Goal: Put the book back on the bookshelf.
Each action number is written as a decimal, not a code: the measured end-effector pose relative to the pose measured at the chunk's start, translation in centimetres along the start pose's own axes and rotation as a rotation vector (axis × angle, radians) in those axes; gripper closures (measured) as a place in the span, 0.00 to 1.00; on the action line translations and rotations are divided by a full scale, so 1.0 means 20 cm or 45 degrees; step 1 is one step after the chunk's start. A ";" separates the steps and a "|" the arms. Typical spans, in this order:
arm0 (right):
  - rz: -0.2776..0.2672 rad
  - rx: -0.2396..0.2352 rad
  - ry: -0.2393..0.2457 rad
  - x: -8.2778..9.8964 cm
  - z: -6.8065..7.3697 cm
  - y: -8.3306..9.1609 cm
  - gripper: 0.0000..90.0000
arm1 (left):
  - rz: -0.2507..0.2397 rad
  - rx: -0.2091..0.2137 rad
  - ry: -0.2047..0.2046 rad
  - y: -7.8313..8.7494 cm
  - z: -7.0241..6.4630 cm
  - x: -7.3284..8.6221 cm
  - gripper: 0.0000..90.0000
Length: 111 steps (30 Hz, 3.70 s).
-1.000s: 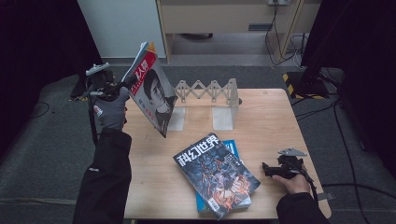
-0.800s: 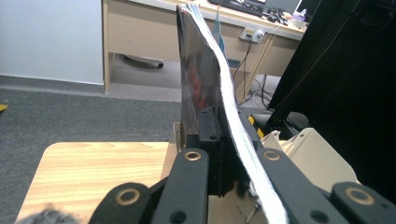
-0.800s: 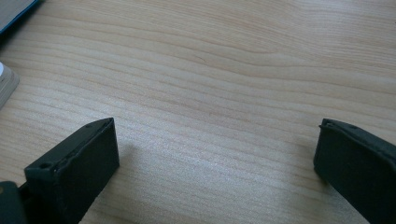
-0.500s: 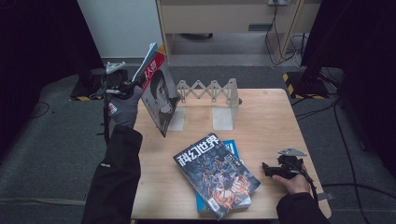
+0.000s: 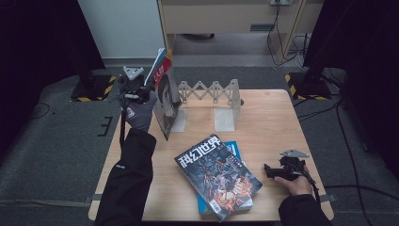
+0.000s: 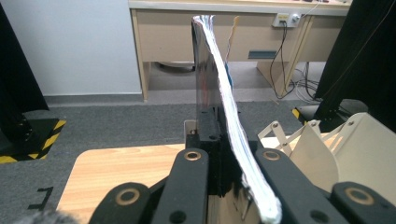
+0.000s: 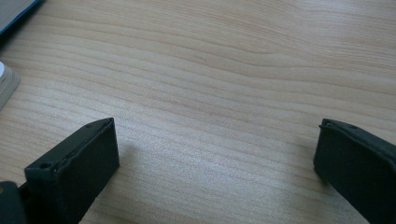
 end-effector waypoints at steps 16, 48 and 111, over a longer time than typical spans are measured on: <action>-0.006 -0.002 0.005 0.00 0.00 0.00 0.00 | -0.026 -0.095 -0.054 -0.04 0.01 0.09 0.96; -0.003 -0.011 0.005 0.00 0.01 -0.01 0.00 | 0.188 0.082 0.019 -0.02 0.13 0.10 0.82; 0.001 -0.016 0.005 -0.01 0.02 -0.01 0.00 | -0.083 0.156 0.071 0.29 0.13 0.14 0.49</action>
Point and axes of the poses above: each handheld gripper's, and its own axes: y roughly backward along the jaws, x roughly out of its underside, z roughly to its left, the point moved 1 cm from there along -y, roughly forward along the jaws, and after that the axes turned 3 degrees about -y, right-handed, at the moved point
